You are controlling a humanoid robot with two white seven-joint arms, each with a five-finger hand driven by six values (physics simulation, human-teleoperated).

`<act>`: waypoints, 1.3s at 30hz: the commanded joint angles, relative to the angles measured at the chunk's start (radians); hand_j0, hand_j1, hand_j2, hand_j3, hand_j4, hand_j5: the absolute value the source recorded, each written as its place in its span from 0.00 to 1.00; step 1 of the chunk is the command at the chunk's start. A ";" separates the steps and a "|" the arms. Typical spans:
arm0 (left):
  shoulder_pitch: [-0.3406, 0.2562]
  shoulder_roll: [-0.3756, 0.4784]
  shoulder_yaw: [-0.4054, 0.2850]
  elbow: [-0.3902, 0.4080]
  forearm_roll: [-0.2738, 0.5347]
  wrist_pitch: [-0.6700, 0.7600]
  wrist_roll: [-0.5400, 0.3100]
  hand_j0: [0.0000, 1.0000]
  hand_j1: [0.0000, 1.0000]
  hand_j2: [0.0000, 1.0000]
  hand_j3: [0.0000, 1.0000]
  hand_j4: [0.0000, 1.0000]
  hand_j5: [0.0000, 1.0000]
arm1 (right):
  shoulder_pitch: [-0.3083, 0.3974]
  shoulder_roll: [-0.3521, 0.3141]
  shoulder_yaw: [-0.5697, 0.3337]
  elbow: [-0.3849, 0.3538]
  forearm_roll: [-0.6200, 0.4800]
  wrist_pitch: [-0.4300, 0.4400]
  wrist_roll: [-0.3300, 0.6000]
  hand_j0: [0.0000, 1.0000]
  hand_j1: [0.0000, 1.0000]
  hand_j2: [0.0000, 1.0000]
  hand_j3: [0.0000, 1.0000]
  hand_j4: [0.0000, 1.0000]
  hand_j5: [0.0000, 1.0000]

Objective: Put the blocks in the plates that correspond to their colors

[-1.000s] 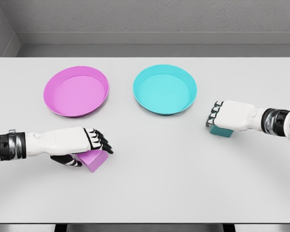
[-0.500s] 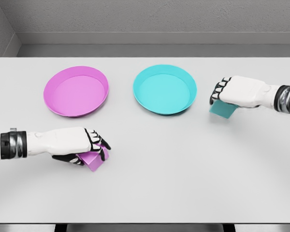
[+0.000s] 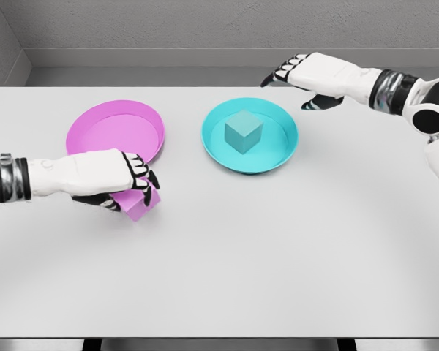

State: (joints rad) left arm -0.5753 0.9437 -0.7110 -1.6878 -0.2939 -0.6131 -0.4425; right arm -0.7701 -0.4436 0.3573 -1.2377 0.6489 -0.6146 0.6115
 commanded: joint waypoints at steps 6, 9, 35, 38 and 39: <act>-0.038 -0.026 0.073 0.143 0.010 0.002 0.004 0.44 0.44 0.44 0.44 0.44 0.44 | 0.080 -0.086 -0.245 0.110 -0.028 0.004 -0.001 1.00 1.00 1.00 1.00 1.00 1.00; -0.049 -0.028 0.127 0.157 0.015 0.002 0.002 0.44 0.44 0.44 0.44 0.44 0.44 | 0.118 -0.127 -0.279 0.132 -0.032 0.004 -0.001 1.00 1.00 1.00 1.00 1.00 1.00; -0.084 -0.059 0.191 0.689 0.311 0.002 -0.050 1.00 1.00 1.00 1.00 1.00 1.00 | 0.153 -0.144 -0.273 0.124 -0.031 0.004 -0.001 1.00 1.00 1.00 1.00 1.00 1.00; -0.081 -0.065 0.189 0.689 0.309 0.002 -0.050 1.00 1.00 1.00 1.00 1.00 1.00 | 0.153 -0.144 -0.273 0.123 -0.031 0.004 -0.001 1.00 1.00 1.00 1.00 1.00 1.00; -0.078 -0.065 0.189 0.689 0.309 0.002 -0.050 1.00 1.00 1.00 1.00 1.00 1.00 | 0.153 -0.144 -0.273 0.123 -0.031 0.004 -0.001 1.00 1.00 1.00 1.00 1.00 1.00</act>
